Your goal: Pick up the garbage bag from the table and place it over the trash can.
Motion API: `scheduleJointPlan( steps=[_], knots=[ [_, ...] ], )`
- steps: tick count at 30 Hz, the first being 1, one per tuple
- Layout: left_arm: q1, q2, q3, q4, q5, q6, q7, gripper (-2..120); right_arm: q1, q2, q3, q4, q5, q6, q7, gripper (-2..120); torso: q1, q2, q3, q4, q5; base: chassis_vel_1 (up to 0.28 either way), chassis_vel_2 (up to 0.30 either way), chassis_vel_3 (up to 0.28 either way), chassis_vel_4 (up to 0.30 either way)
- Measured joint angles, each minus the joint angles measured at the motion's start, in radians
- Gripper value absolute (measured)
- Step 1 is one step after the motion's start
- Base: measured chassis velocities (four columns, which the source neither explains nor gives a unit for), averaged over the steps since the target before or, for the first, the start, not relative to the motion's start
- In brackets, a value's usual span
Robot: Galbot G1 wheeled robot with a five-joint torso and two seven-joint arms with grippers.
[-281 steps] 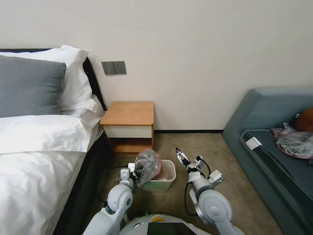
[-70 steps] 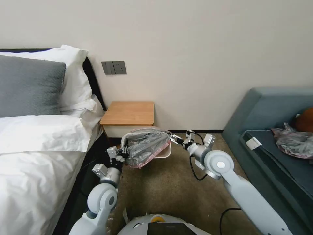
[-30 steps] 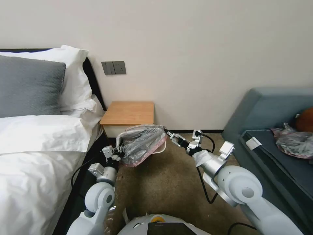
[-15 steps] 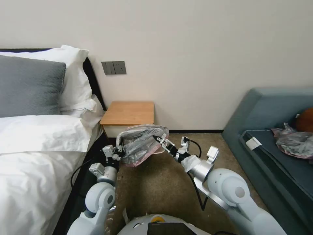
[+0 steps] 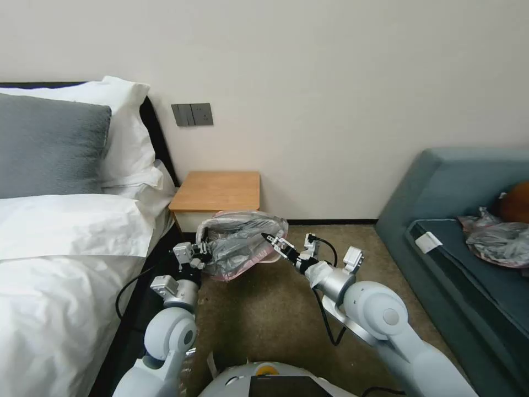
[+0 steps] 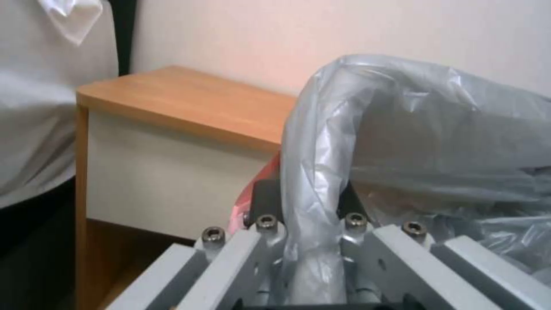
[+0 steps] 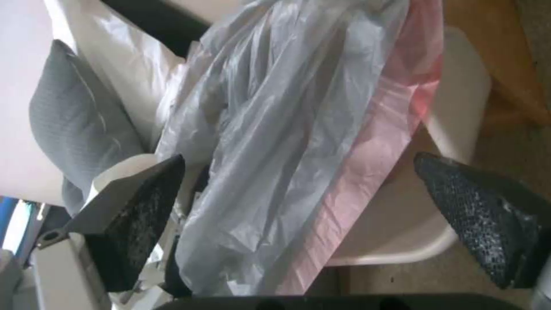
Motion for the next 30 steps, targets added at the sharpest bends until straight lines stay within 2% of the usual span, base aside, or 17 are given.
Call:
scheduleJointPlan(
  steps=[15, 23, 25, 29, 30],
  knots=[
    [0.016, -0.005, 0.009, -0.019, 0.021, -0.001, 0.002, 3, 0.028, 0.037, -0.055, -0.013, -0.043, 0.002, 0.006, 100, 0.000, 0.000, 0.000, 0.0001, 0.0000, 0.000, 0.000, 0.000, 0.000],
    [0.018, -0.006, 0.010, -0.025, 0.014, 0.000, 0.002, 3, 0.026, 0.051, -0.068, -0.020, -0.081, 0.001, -0.037, 100, 0.000, 0.000, 0.000, 0.0001, 0.0000, 0.000, 0.000, 0.000, 0.000],
    [0.019, -0.008, 0.010, -0.025, 0.011, 0.002, 0.001, 3, 0.025, 0.051, -0.070, -0.020, -0.089, 0.001, -0.043, 98, 0.000, 0.000, 0.000, 0.0000, 0.0000, 0.000, 0.000, 0.000, 0.000],
    [0.023, -0.013, 0.010, -0.028, -0.007, 0.014, -0.005, 3, 0.016, 0.046, -0.071, -0.017, -0.116, 0.001, -0.070, 80, 0.000, 0.000, 0.000, 0.0000, 0.0001, 0.000, 0.000, 0.000, 0.000],
    [0.023, -0.013, 0.010, -0.028, -0.007, 0.014, -0.005, 3, 0.016, 0.046, -0.071, -0.017, -0.116, 0.001, -0.070, 80, 0.000, 0.000, 0.000, 0.0000, 0.0001, 0.000, 0.000, 0.000, 0.000]
  ],
)
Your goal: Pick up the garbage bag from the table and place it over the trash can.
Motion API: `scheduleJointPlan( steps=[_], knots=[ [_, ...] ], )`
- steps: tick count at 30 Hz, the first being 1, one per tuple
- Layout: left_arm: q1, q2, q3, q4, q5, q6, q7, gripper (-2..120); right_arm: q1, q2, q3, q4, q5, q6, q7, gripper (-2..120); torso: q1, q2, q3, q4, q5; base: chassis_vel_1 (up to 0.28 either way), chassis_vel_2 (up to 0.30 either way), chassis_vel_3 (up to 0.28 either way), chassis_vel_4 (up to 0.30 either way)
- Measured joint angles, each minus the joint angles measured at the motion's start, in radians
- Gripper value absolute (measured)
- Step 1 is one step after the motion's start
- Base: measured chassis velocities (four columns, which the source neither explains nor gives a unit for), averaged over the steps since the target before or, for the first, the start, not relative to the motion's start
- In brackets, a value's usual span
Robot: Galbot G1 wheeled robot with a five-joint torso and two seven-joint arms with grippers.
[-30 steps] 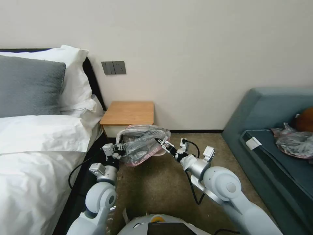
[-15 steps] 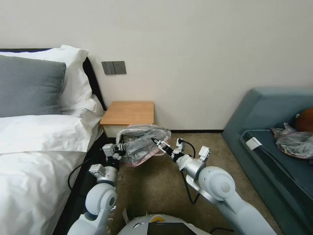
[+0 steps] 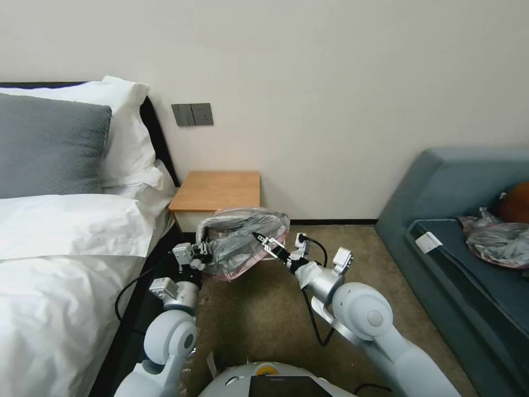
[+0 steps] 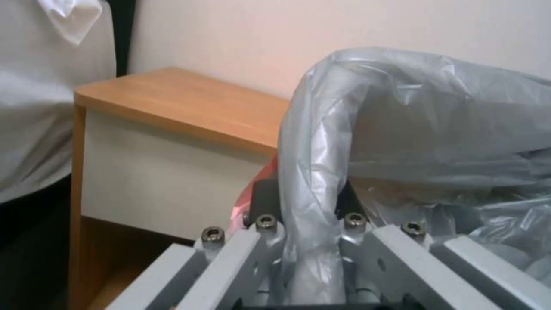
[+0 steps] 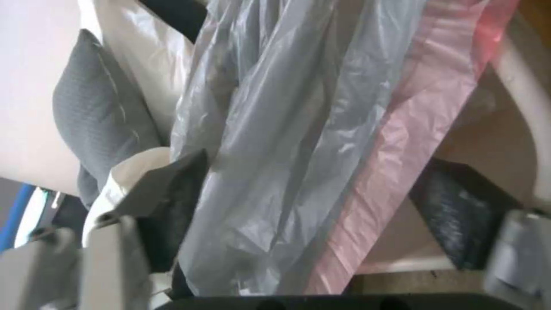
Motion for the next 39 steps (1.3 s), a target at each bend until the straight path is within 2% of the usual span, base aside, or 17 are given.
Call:
scheduleJointPlan(
  steps=[4, 5, 9, 10, 12, 13, 17, 18, 20, 21, 22, 39],
  knots=[
    [0.001, -0.003, 0.002, -0.001, -0.007, 0.007, -0.001, 3, -0.002, -0.003, 0.000, 0.002, -0.021, 0.000, -0.025, 61, 0.000, 0.000, 0.000, 0.0000, 0.0000, 0.000, 0.000, 0.000, 0.000],
    [0.001, -0.003, 0.002, -0.001, -0.007, 0.007, -0.001, 3, -0.002, -0.003, 0.000, 0.002, -0.021, 0.000, -0.025, 61, 0.000, 0.000, 0.000, 0.0000, 0.0000, 0.000, 0.000, 0.000, 0.000],
    [0.002, -0.006, 0.003, 0.000, -0.016, 0.016, -0.007, 3, -0.001, -0.003, -0.004, 0.002, -0.050, -0.001, -0.045, 45, 0.000, 0.000, 0.000, 0.0000, 0.0000, 0.000, 0.000, 0.000, 0.000],
    [0.002, -0.006, 0.003, 0.000, -0.016, 0.016, -0.007, 3, -0.001, -0.003, -0.004, 0.002, -0.050, -0.001, -0.045, 45, 0.000, 0.000, 0.000, 0.0000, 0.0000, 0.000, 0.000, 0.000, 0.000],
    [0.004, -0.007, 0.003, 0.002, -0.017, 0.018, -0.007, 3, 0.000, 0.000, -0.005, 0.000, -0.055, -0.001, -0.047, 34, 0.000, 0.000, 0.000, 0.0000, 0.0000, 0.000, 0.000, 0.000, 0.000],
    [0.004, -0.007, 0.003, 0.002, -0.017, 0.018, -0.007, 3, 0.000, 0.000, -0.005, 0.000, -0.055, -0.001, -0.047, 34, 0.000, 0.000, 0.000, 0.0000, 0.0000, 0.000, 0.000, 0.000, 0.000],
    [0.006, -0.007, 0.004, 0.004, -0.018, 0.019, -0.007, 3, 0.000, 0.005, -0.005, 0.000, -0.055, -0.002, -0.047, 17, 0.000, 0.000, 0.000, 0.0001, 0.0000, 0.000, 0.000, 0.000, 0.000],
    [0.006, -0.007, 0.004, 0.004, -0.018, 0.019, -0.007, 3, 0.000, 0.005, -0.005, 0.000, -0.055, -0.002, -0.047, 17, 0.000, 0.000, 0.000, 0.0001, 0.0000, 0.000, 0.000, 0.000, 0.000],
    [0.006, -0.006, 0.005, 0.004, -0.024, 0.020, -0.007, 3, -0.005, 0.006, -0.005, 0.000, -0.055, -0.002, -0.047, 6, 0.000, 0.000, 0.000, 0.0001, 0.0000, 0.000, 0.000, 0.000, 0.000],
    [0.006, -0.006, 0.005, 0.004, -0.024, 0.020, -0.007, 3, -0.005, 0.006, -0.005, 0.000, -0.055, -0.002, -0.047, 6, 0.000, 0.000, 0.000, 0.0001, 0.0000, 0.000, 0.000, 0.000, 0.000],
    [0.006, -0.006, 0.005, 0.004, -0.025, 0.021, -0.008, 3, -0.008, 0.007, -0.005, 0.001, -0.055, -0.002, -0.048, 0, 0.000, 0.000, 0.000, 0.0000, 0.0000, 0.000, 0.000, 0.000, 0.000],
    [-0.005, -0.003, -0.012, 0.012, -0.084, 0.036, -0.042, 3, -0.083, 0.000, -0.012, 0.063, -0.054, -0.013, -0.045, 0, 0.000, 0.000, 0.000, -0.0001, -0.0001, 0.000, 0.000, 0.000, 0.000]
  ],
)
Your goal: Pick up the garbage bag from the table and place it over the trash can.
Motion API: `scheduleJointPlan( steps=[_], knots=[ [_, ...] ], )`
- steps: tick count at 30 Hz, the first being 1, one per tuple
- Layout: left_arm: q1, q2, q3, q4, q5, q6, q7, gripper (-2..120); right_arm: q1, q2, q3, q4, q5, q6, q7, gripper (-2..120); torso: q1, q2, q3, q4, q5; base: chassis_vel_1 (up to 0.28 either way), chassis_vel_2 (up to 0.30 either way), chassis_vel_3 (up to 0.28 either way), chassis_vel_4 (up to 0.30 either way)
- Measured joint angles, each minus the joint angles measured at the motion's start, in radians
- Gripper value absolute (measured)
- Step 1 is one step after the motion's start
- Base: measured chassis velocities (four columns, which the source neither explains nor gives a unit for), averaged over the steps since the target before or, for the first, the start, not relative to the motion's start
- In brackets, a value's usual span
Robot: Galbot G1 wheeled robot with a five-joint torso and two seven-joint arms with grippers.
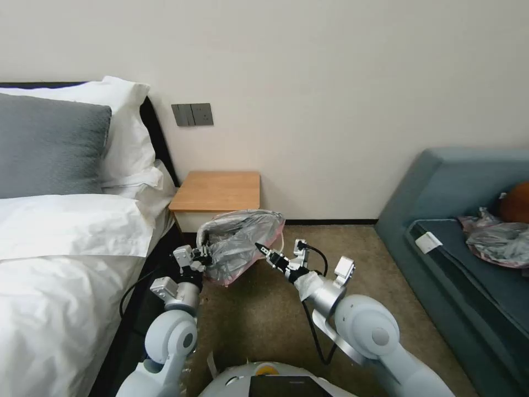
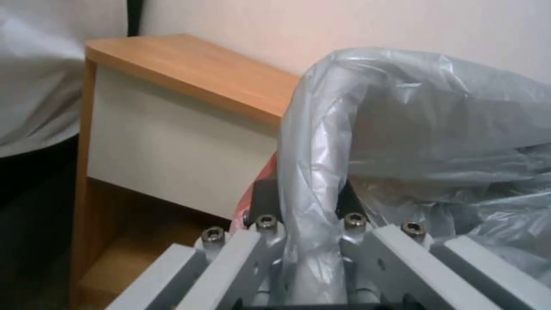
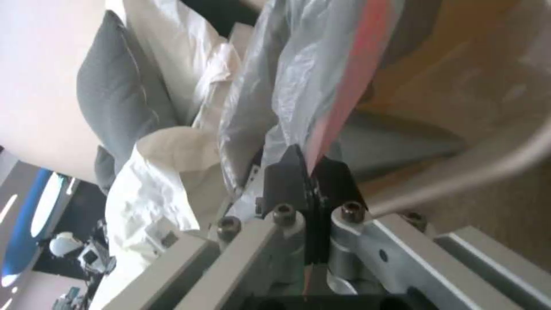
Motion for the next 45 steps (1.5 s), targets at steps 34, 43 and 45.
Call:
scheduleJointPlan(
  steps=[34, 43, 45],
  knots=[
    [0.001, -0.009, -0.024, -0.040, -0.091, 0.015, -0.025, 3, -0.107, -0.012, 0.053, -0.082, -0.322, -0.074, -0.068, 0, 0.000, 0.000, 0.000, 0.0001, 0.0001, 0.000, 0.000, 0.000, 0.000],
    [0.010, -0.009, -0.028, -0.053, -0.093, 0.011, -0.023, 3, -0.119, -0.001, 0.060, -0.079, -0.425, -0.039, -0.079, 0, 0.000, 0.000, 0.000, 0.0002, 0.0001, 0.000, 0.000, 0.000, 0.000],
    [0.011, -0.010, -0.028, -0.053, -0.094, 0.011, -0.023, 3, -0.126, -0.001, 0.064, -0.070, -0.431, -0.039, -0.080, 0, 0.000, 0.000, 0.000, 0.0001, 0.0000, 0.000, 0.000, 0.000, 0.000]
  ],
)
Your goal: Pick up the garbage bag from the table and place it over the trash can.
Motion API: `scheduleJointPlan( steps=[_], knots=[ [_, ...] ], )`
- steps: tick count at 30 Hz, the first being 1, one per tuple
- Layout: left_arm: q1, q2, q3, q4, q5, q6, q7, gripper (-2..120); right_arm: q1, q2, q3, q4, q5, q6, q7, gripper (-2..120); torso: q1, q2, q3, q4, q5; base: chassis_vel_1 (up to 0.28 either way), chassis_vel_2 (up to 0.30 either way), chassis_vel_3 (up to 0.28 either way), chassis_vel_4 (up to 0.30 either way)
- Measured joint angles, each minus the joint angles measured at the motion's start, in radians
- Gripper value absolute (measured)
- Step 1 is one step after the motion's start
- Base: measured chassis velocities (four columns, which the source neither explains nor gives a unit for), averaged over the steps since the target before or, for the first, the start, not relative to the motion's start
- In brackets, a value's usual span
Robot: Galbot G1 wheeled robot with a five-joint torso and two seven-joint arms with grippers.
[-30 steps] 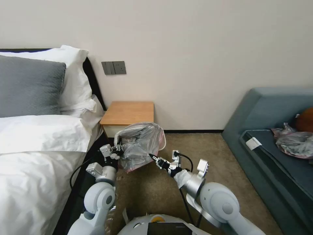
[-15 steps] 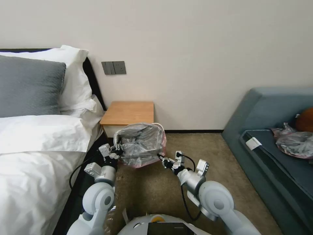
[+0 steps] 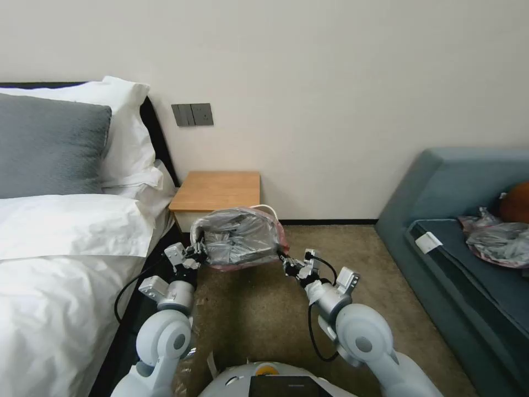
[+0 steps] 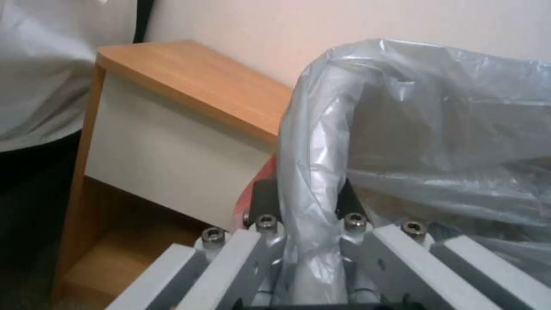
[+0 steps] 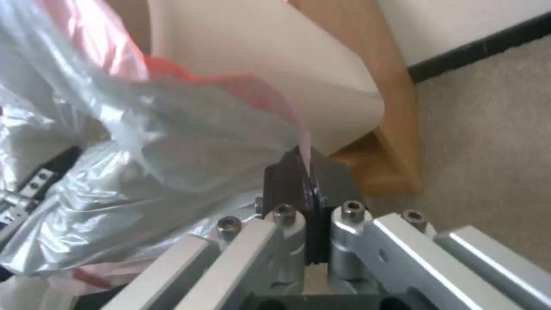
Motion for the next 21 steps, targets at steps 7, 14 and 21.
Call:
scheduleJointPlan(
  steps=[7, 14, 21],
  knots=[
    [-0.004, -0.014, -0.003, 0.014, 0.001, 0.000, -0.013, 3, -0.110, -0.018, 0.042, 0.039, -0.196, 0.019, -0.105, 26, 0.000, 0.000, 0.000, -0.0003, -0.0001, 0.000, 0.000, 0.000, 0.000],
    [-0.017, -0.021, -0.010, 0.028, -0.004, 0.025, -0.048, 3, -0.171, -0.019, 0.058, 0.064, -0.247, 0.068, -0.152, 50, 0.000, 0.000, 0.000, 0.0001, 0.0000, 0.000, 0.000, 0.000, 0.000],
    [-0.028, -0.024, -0.022, 0.036, -0.029, 0.045, -0.073, 3, -0.226, -0.008, 0.068, 0.089, -0.259, 0.100, -0.195, 71, 0.000, 0.000, 0.000, -0.0001, -0.0001, 0.000, 0.000, 0.000, 0.000]
  ],
)
